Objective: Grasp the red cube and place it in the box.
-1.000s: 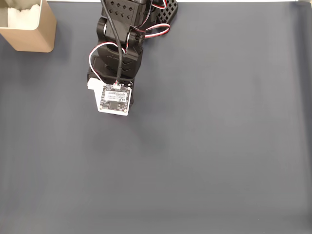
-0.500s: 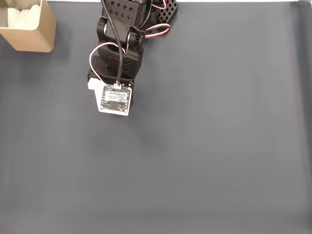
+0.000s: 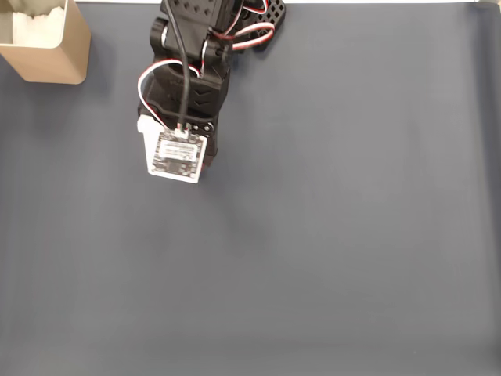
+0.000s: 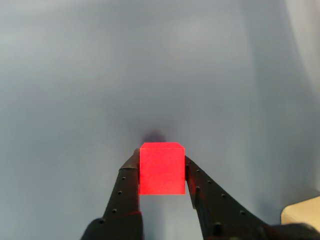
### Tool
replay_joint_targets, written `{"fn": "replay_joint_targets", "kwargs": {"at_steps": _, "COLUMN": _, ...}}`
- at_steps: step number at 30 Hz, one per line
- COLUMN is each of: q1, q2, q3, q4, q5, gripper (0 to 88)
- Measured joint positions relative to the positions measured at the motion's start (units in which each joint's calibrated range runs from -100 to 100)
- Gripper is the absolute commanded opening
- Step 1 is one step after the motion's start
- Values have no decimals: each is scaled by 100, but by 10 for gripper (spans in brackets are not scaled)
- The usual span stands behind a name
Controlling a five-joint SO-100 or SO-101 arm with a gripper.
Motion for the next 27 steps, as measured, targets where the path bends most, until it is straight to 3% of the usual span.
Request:
{"fn": "replay_joint_targets", "kwargs": {"at_steps": 11, "q1": 230, "q2": -69, "q3": -1591, "q4": 1702, "q5": -337, "gripper": 0}}
{"fn": "replay_joint_targets", "kwargs": {"at_steps": 27, "q1": 1105, "q2": 61, "q3": -2640, "q4": 2188, "q5": -674, "gripper": 0}}
